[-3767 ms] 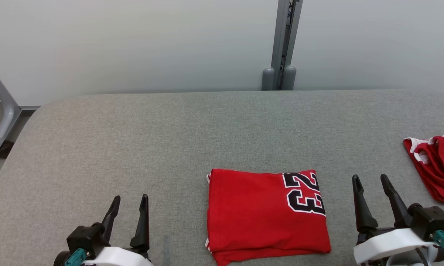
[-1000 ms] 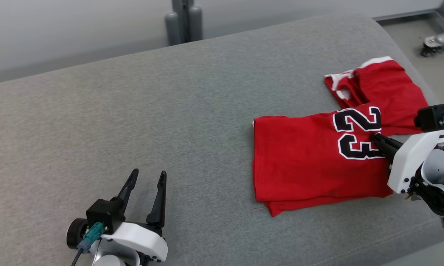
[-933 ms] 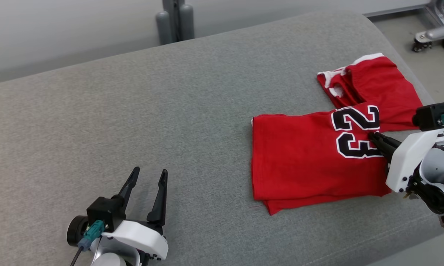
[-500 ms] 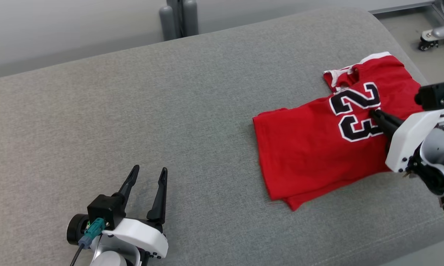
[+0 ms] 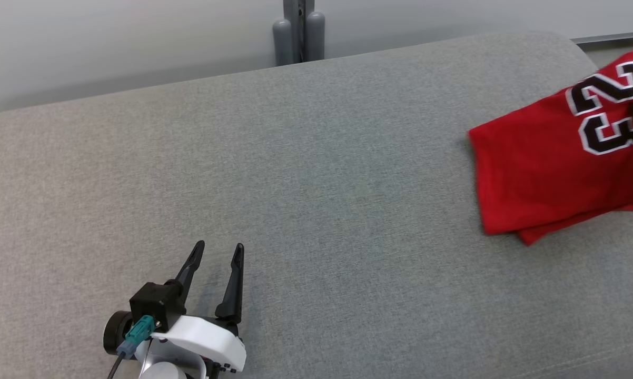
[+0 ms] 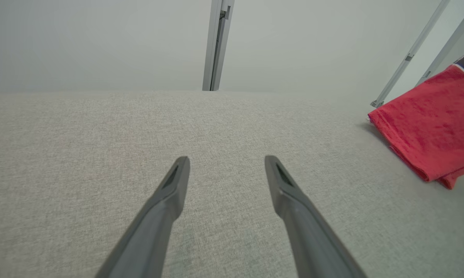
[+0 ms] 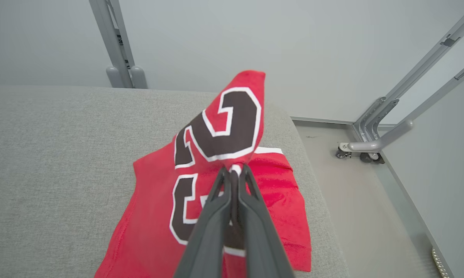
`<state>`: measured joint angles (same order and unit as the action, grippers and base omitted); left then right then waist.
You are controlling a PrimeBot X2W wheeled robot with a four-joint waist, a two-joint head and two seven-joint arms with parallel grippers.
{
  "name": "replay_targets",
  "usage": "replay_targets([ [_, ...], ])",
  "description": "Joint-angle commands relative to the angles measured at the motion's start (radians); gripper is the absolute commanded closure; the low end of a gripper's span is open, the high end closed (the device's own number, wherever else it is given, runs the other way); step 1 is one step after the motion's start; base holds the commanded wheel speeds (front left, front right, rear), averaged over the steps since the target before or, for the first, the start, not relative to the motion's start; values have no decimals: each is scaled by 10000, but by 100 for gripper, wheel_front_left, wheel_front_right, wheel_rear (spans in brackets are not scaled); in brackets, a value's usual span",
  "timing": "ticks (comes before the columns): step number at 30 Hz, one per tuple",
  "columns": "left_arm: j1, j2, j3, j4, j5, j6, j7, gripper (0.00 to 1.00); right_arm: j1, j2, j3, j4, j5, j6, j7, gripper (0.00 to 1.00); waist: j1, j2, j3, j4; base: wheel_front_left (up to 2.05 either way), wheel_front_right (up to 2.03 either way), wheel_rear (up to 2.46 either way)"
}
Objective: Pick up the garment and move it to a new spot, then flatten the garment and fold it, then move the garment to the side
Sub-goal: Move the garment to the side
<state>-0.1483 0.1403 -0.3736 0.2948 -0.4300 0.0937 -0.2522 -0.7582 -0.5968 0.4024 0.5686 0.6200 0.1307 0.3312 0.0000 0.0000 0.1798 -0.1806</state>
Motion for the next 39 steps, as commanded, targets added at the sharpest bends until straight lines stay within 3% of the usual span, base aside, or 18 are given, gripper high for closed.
replay_targets([
  [1,-25,20,22,12,15,-6,-56,0,-151,-169,-121,99,-187,2,-27,100,0,0,41,101,0,0,0],
  [6,-158,13,55,11,57,-26,-84,0,-292,-487,-639,647,-1034,1,-456,100,0,0,223,333,0,0,0],
  [12,-294,44,28,4,101,-91,-109,0,-583,-328,-1408,1731,-1956,1,-1136,100,0,0,529,545,0,0,0],
  [29,-542,188,-98,-2,250,-98,-113,0,-1735,-249,-4991,5423,-4667,1,-2397,100,0,0,1308,1372,0,0,0],
  [30,-558,197,-109,-6,257,-98,-113,0,-1792,-256,-5168,5535,-4895,1,-2530,96,0,0,1333,1399,0,0,0],
  [32,-575,213,-123,-18,267,-90,-114,0,-1827,-231,-5508,5767,-5320,1,-2691,53,0,0,1368,1440,0,0,0],
  [34,-584,230,-133,-32,263,-73,-115,0,-1906,-41,-5852,5972,-5603,1,-2808,0,0,0,1400,1465,0,0,0],
  [39,-581,281,-161,-67,252,-32,-76,0,-2055,290,-6354,6129,-6443,1,-3022,0,0,0,1434,1446,0,0,0],
])
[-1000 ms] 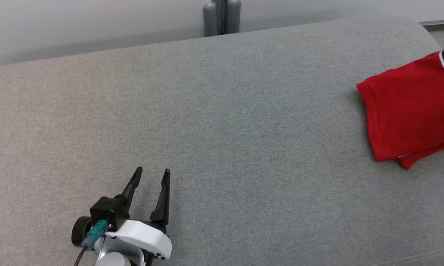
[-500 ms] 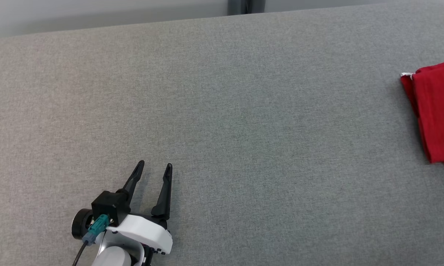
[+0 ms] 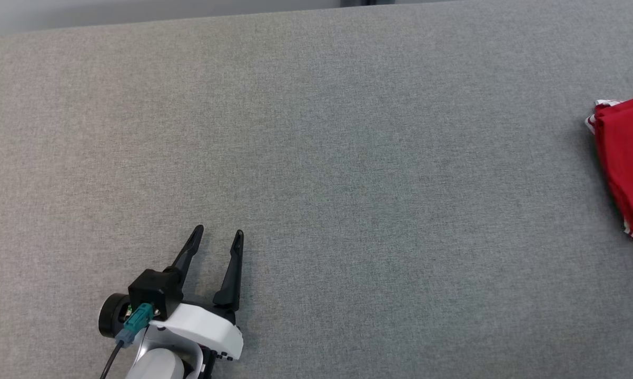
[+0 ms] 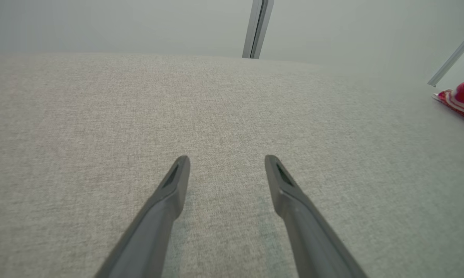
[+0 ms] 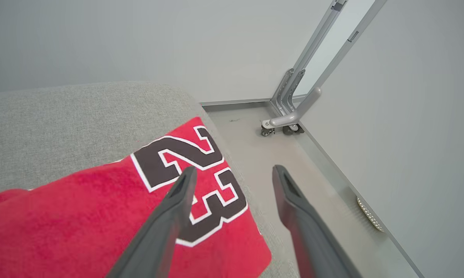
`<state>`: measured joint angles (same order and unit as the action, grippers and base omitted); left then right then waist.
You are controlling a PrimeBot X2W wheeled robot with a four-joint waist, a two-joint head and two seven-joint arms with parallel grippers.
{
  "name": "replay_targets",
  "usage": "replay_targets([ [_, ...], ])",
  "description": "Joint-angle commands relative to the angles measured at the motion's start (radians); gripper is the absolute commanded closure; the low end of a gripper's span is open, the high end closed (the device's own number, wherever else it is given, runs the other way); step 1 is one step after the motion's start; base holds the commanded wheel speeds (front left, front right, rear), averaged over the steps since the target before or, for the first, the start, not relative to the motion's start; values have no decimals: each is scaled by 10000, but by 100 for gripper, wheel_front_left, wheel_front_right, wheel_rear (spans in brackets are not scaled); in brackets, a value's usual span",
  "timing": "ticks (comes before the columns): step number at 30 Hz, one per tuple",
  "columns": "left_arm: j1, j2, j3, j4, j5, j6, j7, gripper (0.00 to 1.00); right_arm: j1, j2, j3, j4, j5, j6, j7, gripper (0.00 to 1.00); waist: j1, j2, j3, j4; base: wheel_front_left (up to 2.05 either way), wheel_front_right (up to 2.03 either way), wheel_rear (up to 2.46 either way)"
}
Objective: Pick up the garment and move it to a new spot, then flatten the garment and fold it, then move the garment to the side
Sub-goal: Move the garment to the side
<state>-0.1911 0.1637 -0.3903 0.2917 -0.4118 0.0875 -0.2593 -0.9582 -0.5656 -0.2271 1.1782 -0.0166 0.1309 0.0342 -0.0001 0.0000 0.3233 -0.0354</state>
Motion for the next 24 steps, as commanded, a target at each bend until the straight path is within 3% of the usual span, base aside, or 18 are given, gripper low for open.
replay_targets([
  [1,-152,47,6,-36,70,29,-5,0,-55,-23,-59,33,-77,-1,-52,0,1,0,0,-6,0,0,0],
  [13,-148,105,-72,-79,-24,103,47,0,-148,680,-564,-24,-1251,-1,-404,0,1,0,-227,-167,0,0,0],
  [24,-125,61,142,-187,-207,147,-18,0,27,1551,648,-310,-744,-1,-1868,0,1,0,-1143,-260,0,0,0],
])
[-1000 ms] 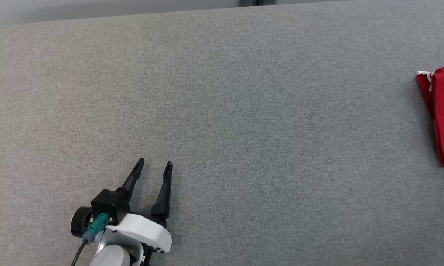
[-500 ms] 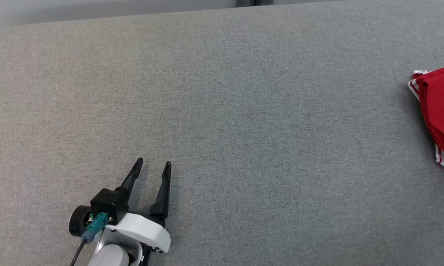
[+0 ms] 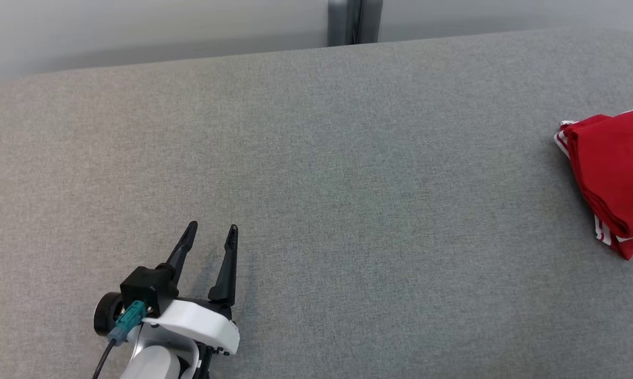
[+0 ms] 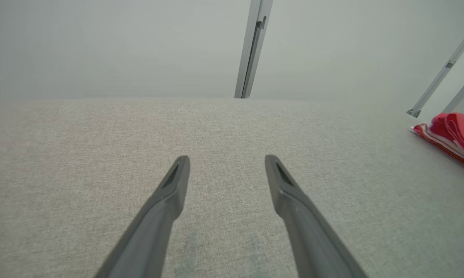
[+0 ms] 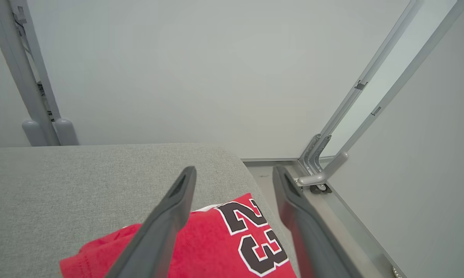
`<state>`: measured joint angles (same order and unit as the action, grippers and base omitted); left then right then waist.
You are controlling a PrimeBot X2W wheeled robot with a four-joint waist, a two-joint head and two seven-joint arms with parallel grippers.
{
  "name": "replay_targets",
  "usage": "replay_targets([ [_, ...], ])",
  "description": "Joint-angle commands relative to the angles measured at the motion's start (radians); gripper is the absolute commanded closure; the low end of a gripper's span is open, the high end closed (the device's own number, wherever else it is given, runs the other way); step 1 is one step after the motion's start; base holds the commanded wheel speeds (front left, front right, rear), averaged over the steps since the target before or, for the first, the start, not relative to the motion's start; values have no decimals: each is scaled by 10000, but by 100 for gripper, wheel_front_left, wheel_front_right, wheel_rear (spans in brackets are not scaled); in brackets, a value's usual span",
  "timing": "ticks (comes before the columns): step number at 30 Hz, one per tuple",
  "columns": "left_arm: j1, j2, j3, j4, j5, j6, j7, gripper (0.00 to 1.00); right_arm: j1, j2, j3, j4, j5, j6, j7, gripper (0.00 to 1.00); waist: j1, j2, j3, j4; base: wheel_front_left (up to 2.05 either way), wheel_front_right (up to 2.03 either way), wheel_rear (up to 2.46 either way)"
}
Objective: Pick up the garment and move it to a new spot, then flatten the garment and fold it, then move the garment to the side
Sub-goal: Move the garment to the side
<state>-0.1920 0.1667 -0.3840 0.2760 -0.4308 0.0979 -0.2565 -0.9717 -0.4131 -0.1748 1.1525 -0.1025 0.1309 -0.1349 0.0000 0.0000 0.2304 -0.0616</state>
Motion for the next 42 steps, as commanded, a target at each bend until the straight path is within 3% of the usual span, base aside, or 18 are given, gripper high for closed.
replay_targets([
  [1,-108,17,120,-38,-53,68,-53,0,229,121,311,-119,201,-1,-366,0,0,0,-331,16,0,0,0],
  [7,148,-114,504,-117,-260,265,-75,0,888,697,1280,-813,1156,-1,-1064,0,0,0,-1041,164,0,0,0],
  [13,498,-168,750,-158,-233,463,-85,0,2231,1132,1789,-2380,2031,0,-1268,0,0,0,-1636,367,0,0,0],
  [19,803,-119,756,-50,-51,690,-89,0,4094,1921,1613,-4516,2313,0,-1309,0,0,0,-2035,510,0,0,0],
  [29,1091,-65,703,19,106,875,-91,0,6915,3418,1217,-7505,1781,-1,-1121,0,0,0,-2338,646,0,0,0],
  [36,1414,51,732,-52,241,1022,-93,0,8324,3599,1556,-8860,2421,0,-938,0,0,0,-2395,723,0,0,0],
  [42,1482,59,686,-59,294,1067,-94,0,8967,3597,1934,-9167,3009,0,-877,0,0,0,-2390,791,0,0,0],
])
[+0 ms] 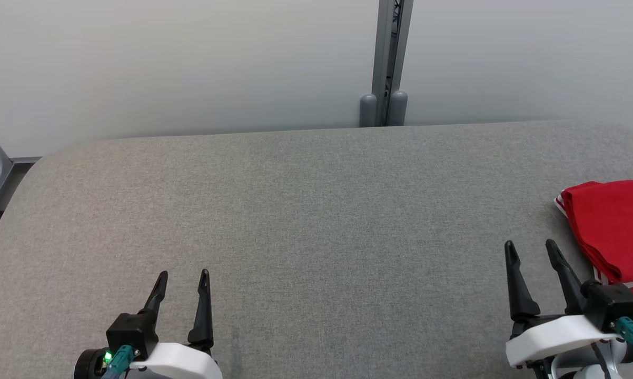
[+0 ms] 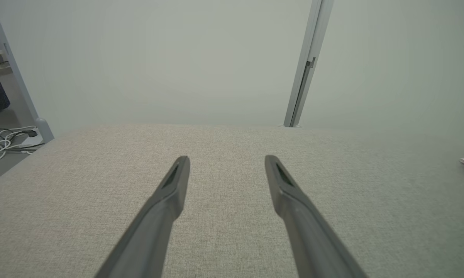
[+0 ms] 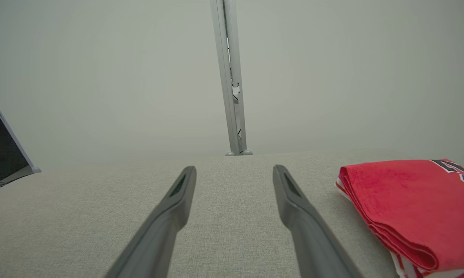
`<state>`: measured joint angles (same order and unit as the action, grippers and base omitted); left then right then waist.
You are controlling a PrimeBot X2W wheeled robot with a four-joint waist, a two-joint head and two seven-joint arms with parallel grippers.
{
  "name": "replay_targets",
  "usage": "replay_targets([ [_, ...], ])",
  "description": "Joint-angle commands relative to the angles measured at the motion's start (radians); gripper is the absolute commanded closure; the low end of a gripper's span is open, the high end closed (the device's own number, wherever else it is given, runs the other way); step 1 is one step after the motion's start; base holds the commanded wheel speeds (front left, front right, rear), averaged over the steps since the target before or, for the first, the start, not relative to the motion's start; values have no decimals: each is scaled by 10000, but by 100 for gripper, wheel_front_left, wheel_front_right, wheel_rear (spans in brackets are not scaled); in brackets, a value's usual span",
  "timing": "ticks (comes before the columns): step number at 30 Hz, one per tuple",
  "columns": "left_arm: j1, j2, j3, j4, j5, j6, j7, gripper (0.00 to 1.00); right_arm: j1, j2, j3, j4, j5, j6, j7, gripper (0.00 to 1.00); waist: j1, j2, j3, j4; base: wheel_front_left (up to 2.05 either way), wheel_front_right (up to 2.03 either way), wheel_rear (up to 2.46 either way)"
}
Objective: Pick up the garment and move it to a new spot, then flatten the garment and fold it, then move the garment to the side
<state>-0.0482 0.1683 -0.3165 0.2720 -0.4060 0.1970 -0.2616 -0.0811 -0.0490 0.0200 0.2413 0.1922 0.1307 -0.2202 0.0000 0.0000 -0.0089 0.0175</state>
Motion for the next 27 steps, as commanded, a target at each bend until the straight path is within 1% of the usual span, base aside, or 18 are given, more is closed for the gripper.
replay_targets([
  [1,48,44,5,-18,57,62,-42,0,111,-44,30,-65,108,2,-42,0,0,0,10,-1,0,0,0],
  [27,197,115,33,1,-14,172,-43,0,343,-41,140,-93,113,2,94,0,0,0,15,-8,0,0,0],
])
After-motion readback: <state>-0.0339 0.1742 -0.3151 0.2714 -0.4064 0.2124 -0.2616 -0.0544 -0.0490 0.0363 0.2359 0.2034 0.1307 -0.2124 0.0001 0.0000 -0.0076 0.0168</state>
